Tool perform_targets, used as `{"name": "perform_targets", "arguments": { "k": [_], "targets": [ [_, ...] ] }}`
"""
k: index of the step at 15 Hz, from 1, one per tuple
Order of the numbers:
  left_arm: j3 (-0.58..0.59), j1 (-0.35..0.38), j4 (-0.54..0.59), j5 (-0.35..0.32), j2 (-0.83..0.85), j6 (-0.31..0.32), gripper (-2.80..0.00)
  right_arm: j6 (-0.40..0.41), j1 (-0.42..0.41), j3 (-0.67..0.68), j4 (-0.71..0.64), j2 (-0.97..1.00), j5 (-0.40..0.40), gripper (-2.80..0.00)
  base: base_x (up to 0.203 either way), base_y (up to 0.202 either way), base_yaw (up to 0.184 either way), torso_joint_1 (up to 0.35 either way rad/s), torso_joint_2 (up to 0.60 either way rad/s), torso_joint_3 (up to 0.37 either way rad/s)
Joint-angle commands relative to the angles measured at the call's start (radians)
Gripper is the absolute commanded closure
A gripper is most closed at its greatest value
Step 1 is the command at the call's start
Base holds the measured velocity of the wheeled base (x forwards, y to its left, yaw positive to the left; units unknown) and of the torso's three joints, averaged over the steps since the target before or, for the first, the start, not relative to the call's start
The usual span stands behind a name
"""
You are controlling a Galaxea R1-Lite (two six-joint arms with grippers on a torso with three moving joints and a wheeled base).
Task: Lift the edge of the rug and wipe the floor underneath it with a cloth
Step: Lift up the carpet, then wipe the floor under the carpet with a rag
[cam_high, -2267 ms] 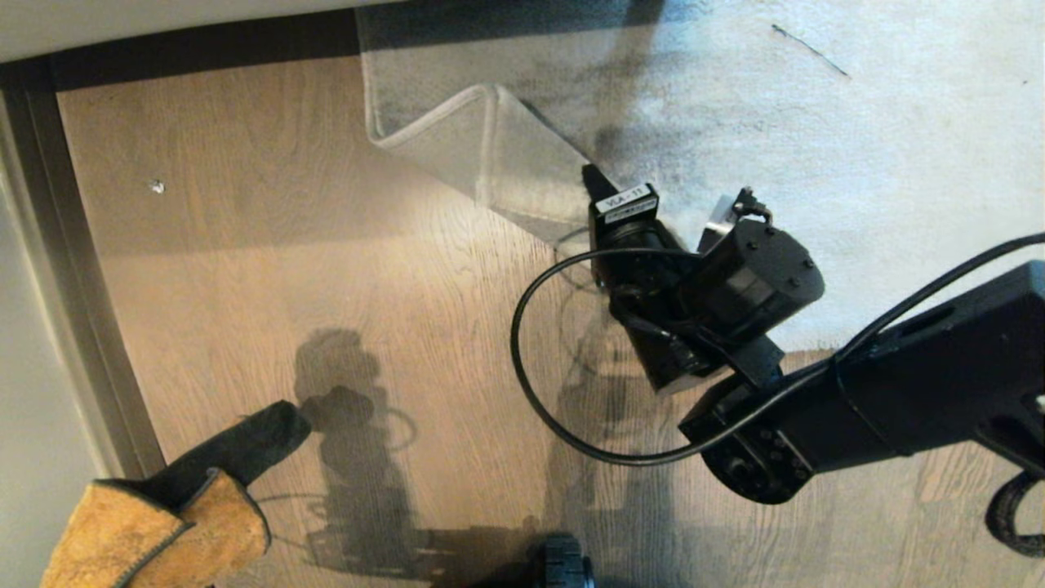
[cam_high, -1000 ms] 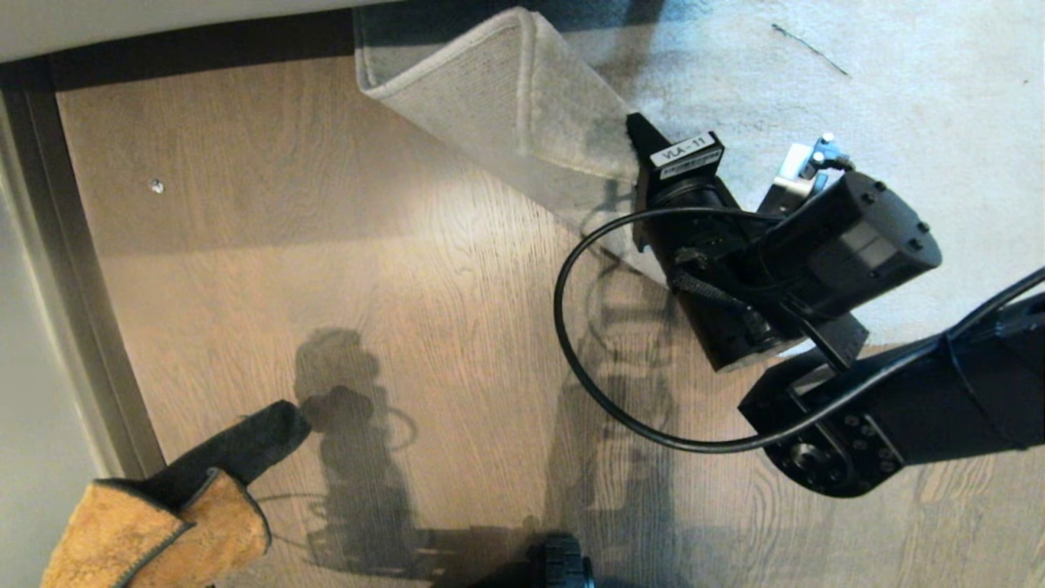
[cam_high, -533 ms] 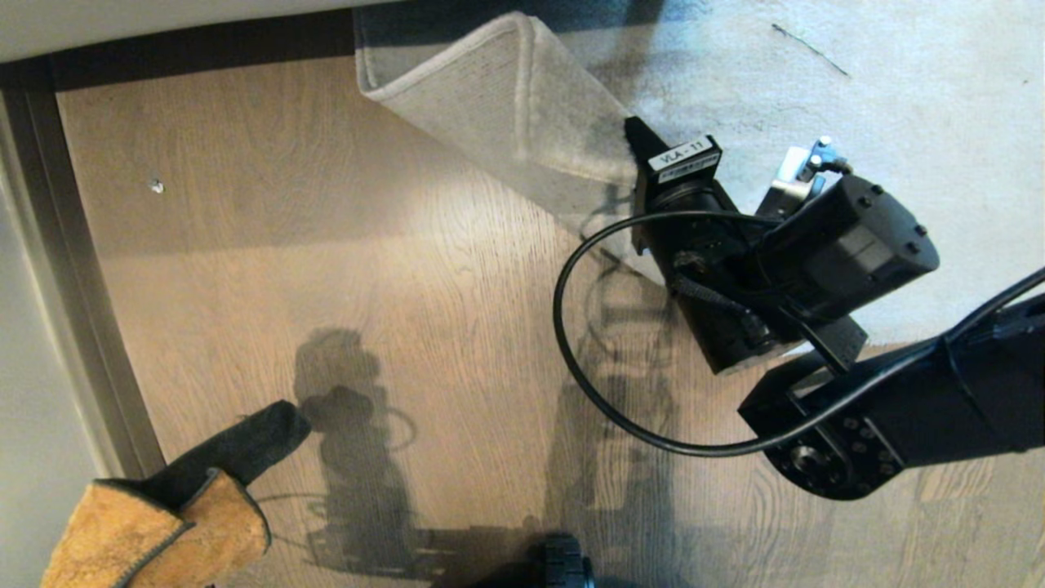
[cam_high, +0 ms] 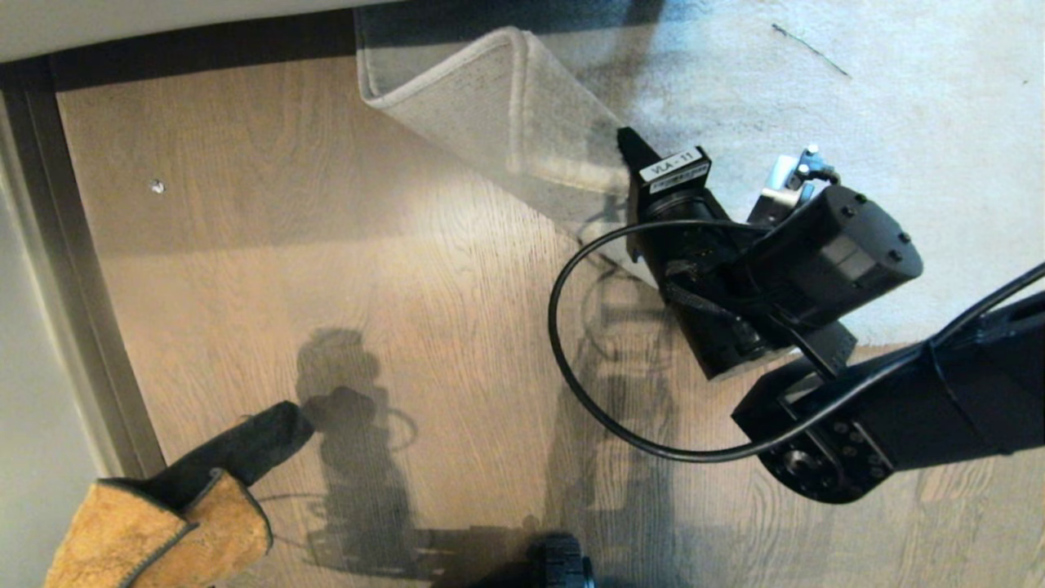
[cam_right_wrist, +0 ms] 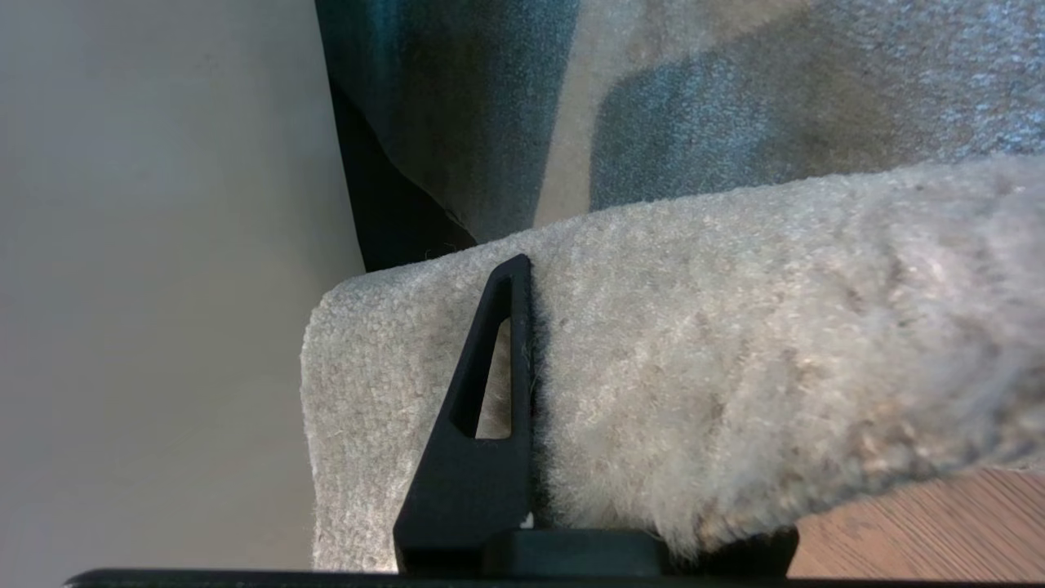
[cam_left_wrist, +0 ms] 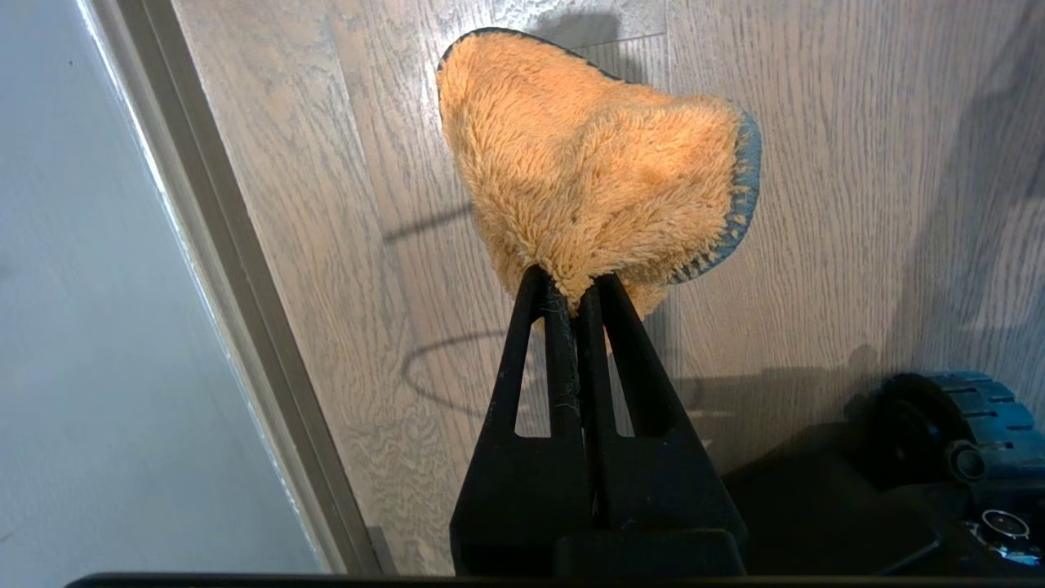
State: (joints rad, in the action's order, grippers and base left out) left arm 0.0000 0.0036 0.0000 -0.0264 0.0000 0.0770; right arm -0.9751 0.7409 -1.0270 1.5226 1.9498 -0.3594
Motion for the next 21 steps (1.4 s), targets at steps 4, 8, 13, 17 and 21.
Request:
{"name": "perform_targets", "arguments": {
  "k": [4,8,13,17,21],
  "targets": [
    [-0.005,0.001,-0.005,-0.03,0.0,0.07,0.0,-0.005,0.0,-0.01,0.047,0.003,-0.003,0.0,0.0,0.0,0.0,0.0,0.0,0.0],
    [-0.148,0.001,0.102,-0.208,0.0,0.129,0.0,-0.007,-0.014,-0.015,0.047,0.0,-0.003,0.0,0.0,0.0,0.0,0.0,0.0,0.0],
    [-0.252,0.002,0.175,-0.338,0.09,0.182,0.0,-0.007,-0.024,-0.015,0.047,-0.006,-0.003,0.0,0.0,0.0,0.0,0.0,0.0,0.0],
    [-0.313,0.013,0.119,-0.402,0.277,0.209,0.0,-0.007,-0.034,-0.016,0.047,-0.021,-0.003,0.0,0.0,0.0,0.0,0.0,0.0,0.0],
    [-0.334,0.015,-0.01,-0.45,0.467,0.252,0.0,-0.007,-0.053,-0.054,0.047,-0.019,0.002,0.0,0.0,0.0,0.0,0.0,0.0,0.0]
  ]
}}
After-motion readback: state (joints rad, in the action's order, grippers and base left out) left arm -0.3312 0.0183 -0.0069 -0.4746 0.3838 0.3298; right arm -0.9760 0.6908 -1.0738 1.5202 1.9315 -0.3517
